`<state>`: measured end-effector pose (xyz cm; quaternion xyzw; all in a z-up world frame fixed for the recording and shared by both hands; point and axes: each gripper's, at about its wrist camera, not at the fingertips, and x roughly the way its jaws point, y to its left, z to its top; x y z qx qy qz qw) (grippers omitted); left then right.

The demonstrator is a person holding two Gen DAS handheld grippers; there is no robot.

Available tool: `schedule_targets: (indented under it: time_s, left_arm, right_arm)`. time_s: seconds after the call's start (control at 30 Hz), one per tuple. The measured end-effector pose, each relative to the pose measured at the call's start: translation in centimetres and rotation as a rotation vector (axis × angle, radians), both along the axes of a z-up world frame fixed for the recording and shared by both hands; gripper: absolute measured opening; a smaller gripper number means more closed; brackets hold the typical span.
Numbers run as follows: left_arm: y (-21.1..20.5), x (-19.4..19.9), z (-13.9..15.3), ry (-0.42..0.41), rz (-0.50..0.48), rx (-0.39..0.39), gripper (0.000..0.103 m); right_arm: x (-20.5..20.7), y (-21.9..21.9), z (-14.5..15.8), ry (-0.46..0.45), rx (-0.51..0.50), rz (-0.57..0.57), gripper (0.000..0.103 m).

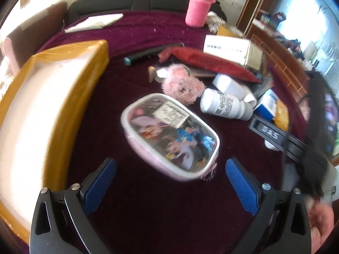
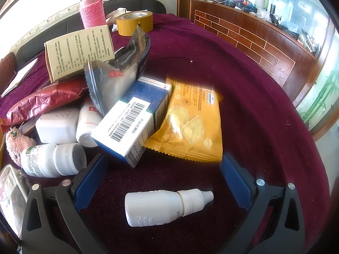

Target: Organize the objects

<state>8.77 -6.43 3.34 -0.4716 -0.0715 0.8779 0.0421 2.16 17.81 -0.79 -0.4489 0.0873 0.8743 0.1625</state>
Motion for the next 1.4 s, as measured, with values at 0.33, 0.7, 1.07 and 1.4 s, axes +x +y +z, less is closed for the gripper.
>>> schedule_targets:
  time_s: [0.33, 0.7, 1.07, 1.4]
  left_arm:
    - [-3.1, 3.8, 5.5, 0.266, -0.01, -0.151, 0.101]
    - [-3.7, 4.1, 3.5, 0.156, 0.0, 0.031, 0.101]
    - [0.5, 3.1, 2.6, 0.097, -0.042, 0.037, 0.101]
    - [2.2, 3.7, 1.4, 0.053, -0.073, 0.03, 0.101]
  right_arm:
    - [-0.1, 0.0, 0.1, -0.002, 0.001, -0.003, 0.103]
    - [0.4, 0.7, 0.2, -0.086, -0.02, 0.184, 0.103]
    - [3.7, 3.1, 0.9, 0.098, -0.202, 0.179, 0.103]
    - [3.3, 2.7, 1.0, 0.095, -0.201, 0.178, 0.103]
